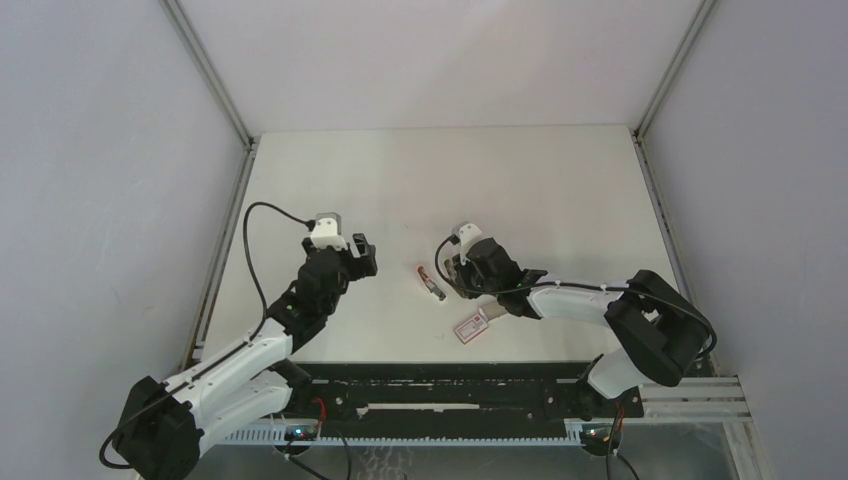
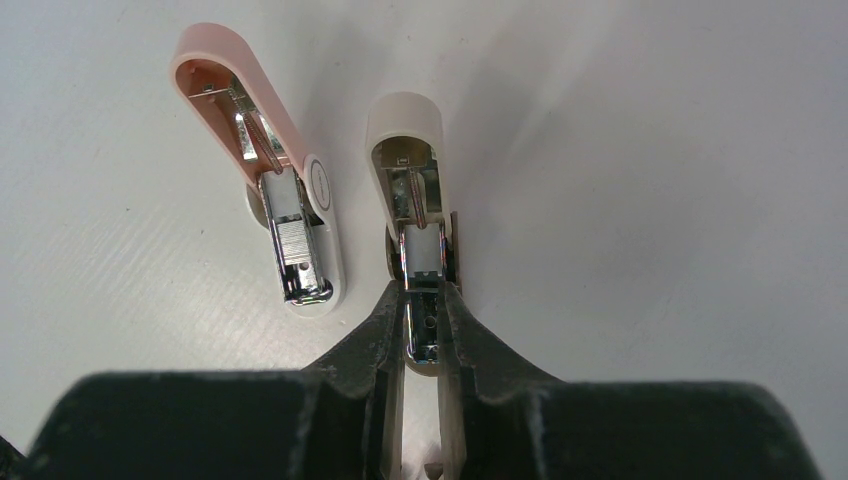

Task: Load the staples into the stapler

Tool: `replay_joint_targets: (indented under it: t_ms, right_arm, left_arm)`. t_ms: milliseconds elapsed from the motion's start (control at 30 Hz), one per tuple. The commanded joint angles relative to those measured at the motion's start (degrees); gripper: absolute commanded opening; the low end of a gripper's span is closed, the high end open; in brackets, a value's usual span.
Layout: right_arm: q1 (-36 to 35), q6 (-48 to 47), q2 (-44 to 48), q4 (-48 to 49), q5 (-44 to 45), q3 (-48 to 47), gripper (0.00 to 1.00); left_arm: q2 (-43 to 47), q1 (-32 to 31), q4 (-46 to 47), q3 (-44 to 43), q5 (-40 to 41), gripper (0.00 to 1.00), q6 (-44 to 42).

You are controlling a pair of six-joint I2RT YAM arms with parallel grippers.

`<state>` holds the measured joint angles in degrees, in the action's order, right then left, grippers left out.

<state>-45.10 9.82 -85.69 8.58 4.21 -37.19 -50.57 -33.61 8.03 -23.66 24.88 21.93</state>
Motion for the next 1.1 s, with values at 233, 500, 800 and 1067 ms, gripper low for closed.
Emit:
replay_joint_targets:
  t_ms: [233, 500, 800, 1067]
  right_arm:
    - [-0.1, 2.6, 0.6, 0.1, -0.1, -1.9, 0.07]
    - [-0.1, 5.1, 0.4, -2.1, 0.3, -3.4, 0.06]
    - [-0.5, 6.8, 0.1, -4.3, 2.5, -5.2, 0.06]
    - [-0.5, 8.0, -0.4, -5.9, 4.9, -5.4, 0.05]
  left_arm:
    - [0.6, 0.1, 1.2, 0.3, 0.1, 0.84, 0.4]
    - [0.1, 0.1, 1.4, 0.2, 0.0, 0.84, 0.4]
    - [0.1, 0.1, 1.4, 0.2, 0.0, 0.84, 0.4]
    - [0.5, 0.1, 1.3, 0.3, 0.1, 0.84, 0.4]
